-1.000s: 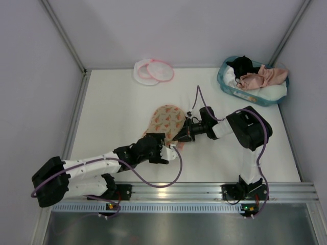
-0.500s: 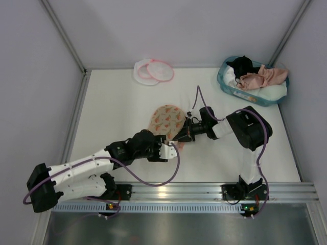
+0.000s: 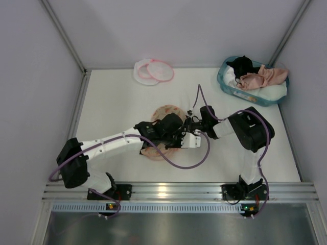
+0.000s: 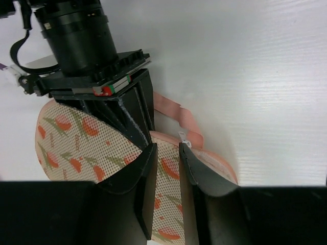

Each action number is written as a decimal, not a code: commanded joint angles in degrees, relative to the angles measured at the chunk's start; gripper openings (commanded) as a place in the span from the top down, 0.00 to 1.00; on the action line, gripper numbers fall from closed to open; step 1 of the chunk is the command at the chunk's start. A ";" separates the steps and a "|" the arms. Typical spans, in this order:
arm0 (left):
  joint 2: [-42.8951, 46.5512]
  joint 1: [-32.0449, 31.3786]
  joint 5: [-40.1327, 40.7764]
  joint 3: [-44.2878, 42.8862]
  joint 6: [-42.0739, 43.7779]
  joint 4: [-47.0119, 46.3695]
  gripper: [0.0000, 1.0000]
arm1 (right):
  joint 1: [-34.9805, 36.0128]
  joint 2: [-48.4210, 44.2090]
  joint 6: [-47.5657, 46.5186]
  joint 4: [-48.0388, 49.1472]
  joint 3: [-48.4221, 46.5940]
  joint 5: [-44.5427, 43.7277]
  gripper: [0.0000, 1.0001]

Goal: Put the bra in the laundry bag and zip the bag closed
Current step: Zip the laundry bag at the center of the board.

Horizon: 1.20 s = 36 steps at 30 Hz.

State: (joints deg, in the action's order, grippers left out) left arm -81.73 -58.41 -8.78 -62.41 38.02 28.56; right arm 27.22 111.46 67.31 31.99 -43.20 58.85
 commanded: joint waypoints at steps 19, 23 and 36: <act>-12.13 -8.12 17.65 -5.26 9.00 5.72 0.65 | 1.52 -3.27 1.33 -2.10 -0.22 -1.19 1.00; -12.83 -8.56 17.04 -5.00 9.44 5.98 0.64 | 1.52 -3.27 2.47 -1.40 -0.13 -1.19 1.00; -16.87 -8.74 19.84 -3.86 10.32 6.78 0.59 | 1.61 -3.79 4.32 0.18 0.22 -0.58 1.00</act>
State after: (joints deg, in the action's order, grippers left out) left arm -98.10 -66.87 9.15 -66.63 47.72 34.22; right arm 27.70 110.61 70.72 29.87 -43.13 57.60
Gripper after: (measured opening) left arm 0.405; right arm 0.022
